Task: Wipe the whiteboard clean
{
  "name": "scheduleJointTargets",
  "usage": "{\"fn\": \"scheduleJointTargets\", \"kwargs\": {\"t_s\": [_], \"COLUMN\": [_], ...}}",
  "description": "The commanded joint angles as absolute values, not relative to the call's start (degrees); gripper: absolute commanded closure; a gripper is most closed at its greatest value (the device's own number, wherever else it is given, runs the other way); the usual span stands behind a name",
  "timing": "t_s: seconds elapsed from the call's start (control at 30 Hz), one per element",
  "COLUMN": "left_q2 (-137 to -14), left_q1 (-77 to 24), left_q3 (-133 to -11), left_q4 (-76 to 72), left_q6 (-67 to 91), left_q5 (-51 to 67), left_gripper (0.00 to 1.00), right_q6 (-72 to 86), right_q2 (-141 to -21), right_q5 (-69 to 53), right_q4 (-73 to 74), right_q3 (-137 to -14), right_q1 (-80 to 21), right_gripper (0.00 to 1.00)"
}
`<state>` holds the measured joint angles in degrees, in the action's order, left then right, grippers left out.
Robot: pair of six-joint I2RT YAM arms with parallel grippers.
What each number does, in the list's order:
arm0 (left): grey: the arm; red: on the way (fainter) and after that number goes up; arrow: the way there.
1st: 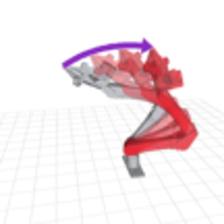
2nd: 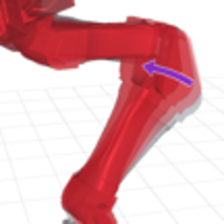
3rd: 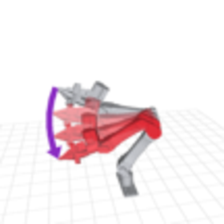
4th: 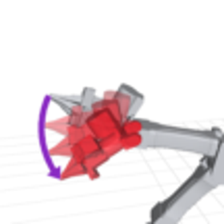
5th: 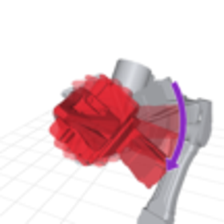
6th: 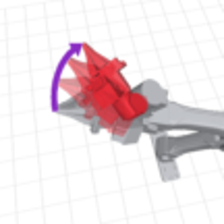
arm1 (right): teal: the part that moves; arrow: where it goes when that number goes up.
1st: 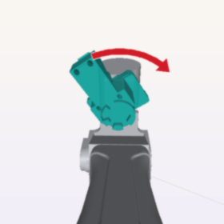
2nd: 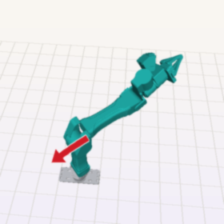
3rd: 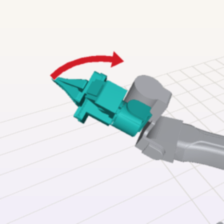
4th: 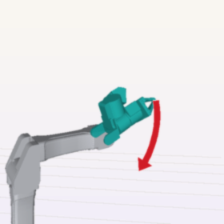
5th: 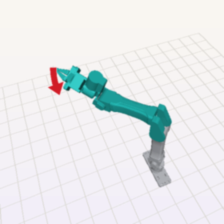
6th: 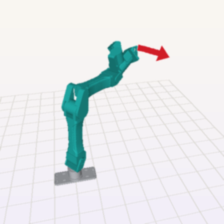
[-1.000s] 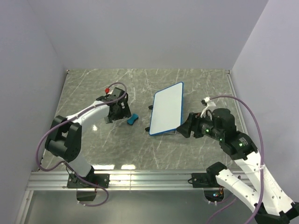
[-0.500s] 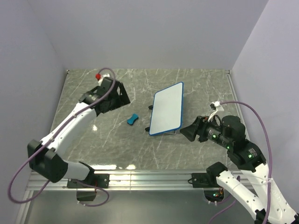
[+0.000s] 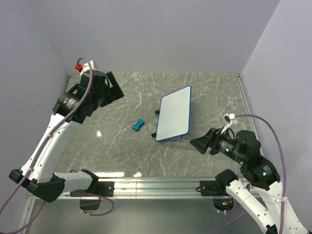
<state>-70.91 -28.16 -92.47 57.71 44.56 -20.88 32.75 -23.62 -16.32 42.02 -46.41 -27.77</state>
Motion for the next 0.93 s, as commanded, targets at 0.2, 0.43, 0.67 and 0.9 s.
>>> {"fn": "scheduleJointTargets", "kwargs": {"t_s": [0.2, 0.43, 0.67, 0.9], "left_q2": [-68.2, -65.7, -66.4, -64.3], "left_q1": [-28.3, -28.3, -28.3, -28.6], "left_q3": [-96.1, -92.3, -92.8, -91.8], "left_q4": [57.4, 52.4, 50.4, 41.0], "left_q6": [41.3, 40.8, 40.1, 35.4], "left_q5": [-20.7, -17.1, -15.5, -14.8], "left_gripper": [0.01, 0.01, 0.00, 0.00], "right_q6": [32.8, 30.8, 31.9, 32.3], "right_q2": [-19.8, -18.3, -14.9, -12.7], "right_q5": [-15.6, -13.9, -12.3, -11.9], "right_q4": [45.3, 50.2, 52.6, 54.3], "right_q3": [-46.7, -48.1, -48.1, -47.8], "right_q1": [-27.9, -28.0, -27.9, -28.0], "right_gripper": [0.25, 0.25, 0.25, 0.25]}}
